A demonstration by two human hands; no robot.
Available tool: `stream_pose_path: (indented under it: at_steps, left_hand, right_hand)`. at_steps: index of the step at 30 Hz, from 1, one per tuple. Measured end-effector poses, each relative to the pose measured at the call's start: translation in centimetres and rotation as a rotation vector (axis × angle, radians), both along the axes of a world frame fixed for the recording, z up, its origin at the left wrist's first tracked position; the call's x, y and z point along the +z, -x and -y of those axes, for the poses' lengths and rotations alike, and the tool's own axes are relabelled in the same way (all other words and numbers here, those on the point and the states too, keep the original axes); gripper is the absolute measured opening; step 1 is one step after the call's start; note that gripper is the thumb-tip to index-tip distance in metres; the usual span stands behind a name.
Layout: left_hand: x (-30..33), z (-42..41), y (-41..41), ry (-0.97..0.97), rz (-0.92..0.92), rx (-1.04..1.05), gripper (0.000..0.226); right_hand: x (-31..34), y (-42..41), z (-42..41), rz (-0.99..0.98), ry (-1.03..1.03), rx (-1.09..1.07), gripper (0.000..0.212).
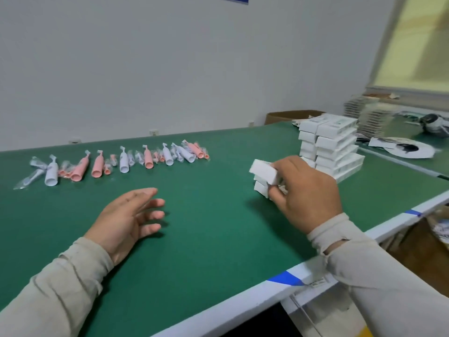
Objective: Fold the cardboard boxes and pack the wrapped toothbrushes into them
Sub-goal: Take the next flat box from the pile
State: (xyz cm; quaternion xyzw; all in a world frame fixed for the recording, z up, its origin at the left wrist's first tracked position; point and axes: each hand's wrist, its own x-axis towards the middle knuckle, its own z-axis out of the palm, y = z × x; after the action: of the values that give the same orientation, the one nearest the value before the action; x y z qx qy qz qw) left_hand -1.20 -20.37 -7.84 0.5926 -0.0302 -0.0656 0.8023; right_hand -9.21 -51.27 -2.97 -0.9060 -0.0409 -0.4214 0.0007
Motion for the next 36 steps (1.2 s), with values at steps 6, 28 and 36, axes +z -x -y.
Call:
stream_pose_path:
  at_steps: [6, 28, 36]
  left_hand:
    - [0.1, 0.0, 0.1, -0.012, 0.017, 0.014, 0.013]
    - [-0.1, -0.1, -0.6, -0.18, 0.177, 0.388, 0.009]
    - [-1.4, -5.4, 1.8, -0.459, 0.329, 0.882, 0.023]
  right_hand:
    - [-1.9, -1.5, 4.0, -0.339, -0.089, -0.245, 0.032]
    - [-1.3, -4.1, -9.3, -0.392, -0.19, 0.315, 0.045]
    - [-3.5, -11.1, -24.0, -0.688, -0.751, 0.836, 0.005]
